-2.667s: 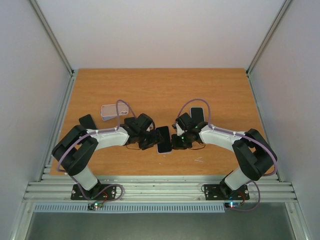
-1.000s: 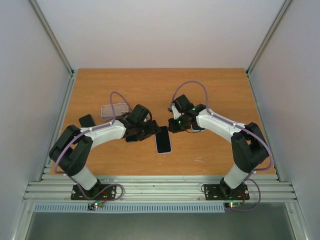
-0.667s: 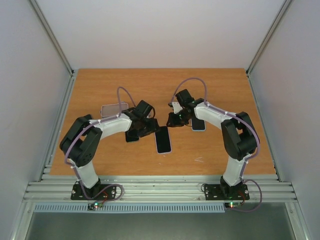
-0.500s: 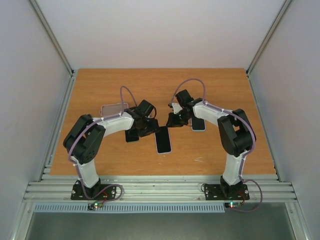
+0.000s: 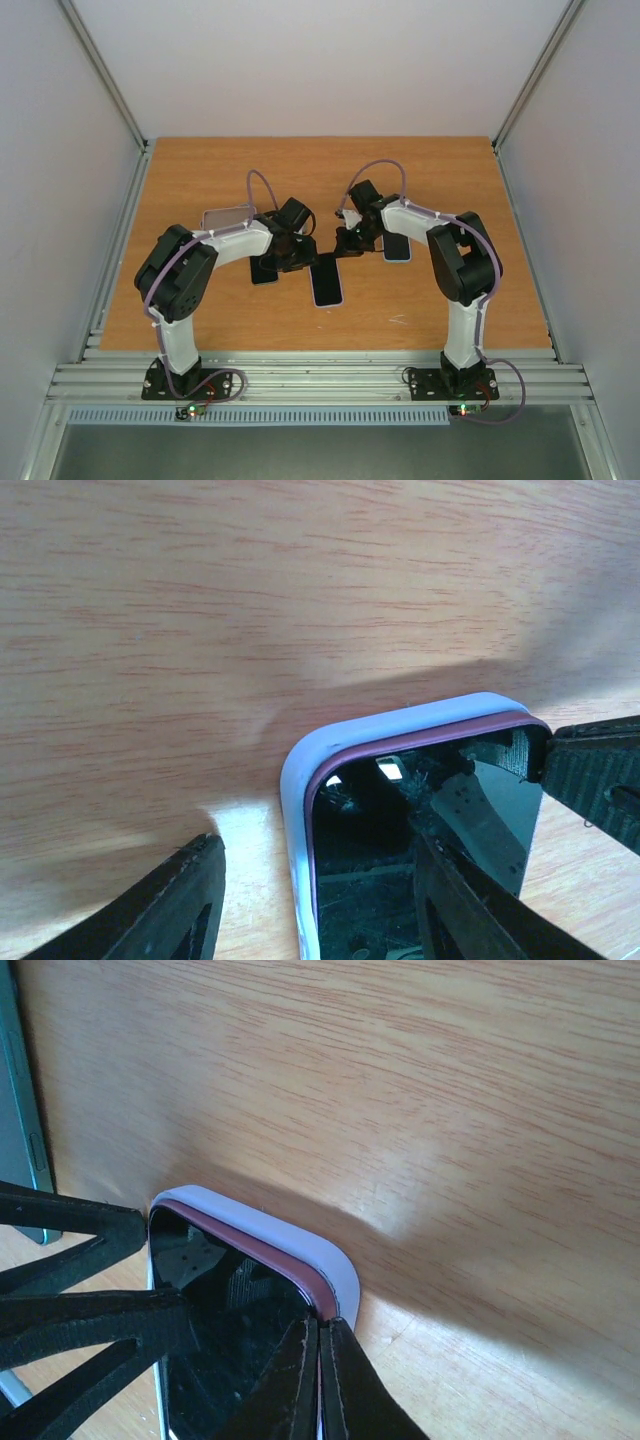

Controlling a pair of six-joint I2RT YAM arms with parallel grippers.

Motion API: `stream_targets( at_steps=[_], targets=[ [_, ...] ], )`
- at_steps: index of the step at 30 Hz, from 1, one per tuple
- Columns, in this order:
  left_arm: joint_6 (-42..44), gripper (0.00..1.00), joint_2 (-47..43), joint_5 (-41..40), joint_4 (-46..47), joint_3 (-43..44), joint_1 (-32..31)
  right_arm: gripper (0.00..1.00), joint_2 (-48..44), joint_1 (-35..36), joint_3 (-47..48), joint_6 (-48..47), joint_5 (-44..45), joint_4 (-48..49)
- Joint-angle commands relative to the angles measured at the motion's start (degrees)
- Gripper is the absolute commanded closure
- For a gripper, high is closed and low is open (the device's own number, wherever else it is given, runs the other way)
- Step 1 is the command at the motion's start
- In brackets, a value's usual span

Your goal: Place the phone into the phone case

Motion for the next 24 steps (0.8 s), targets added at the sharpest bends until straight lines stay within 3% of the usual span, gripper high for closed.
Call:
stream_targets(
  at_steps=[1, 15, 20, 24],
  targets=[
    [0.67, 0.47, 2.15, 0.21, -1.22, 0.39, -0.04, 0.97, 6.74, 1.39, 0.75, 0.14, 11.39, -6.85],
    [-0.88, 0.45, -0.58, -2.07, -0.86, -3.00, -0.11, 0.94, 14.48, 8.64, 7.51, 0.80, 33.25, -17.84],
    [-0.08, 0.51, 1.45, -3.22, -2.30, -1.63, -0.09, 0.90, 15.12, 10.70, 9.05, 0.62, 33.63, -18.50],
    [0.87, 0.58, 2.86, -5.28, -3.75, -0.21, -0.30, 0.88, 10.08, 10.81, 6.12, 0.26, 27.80, -14.32]
  ],
)
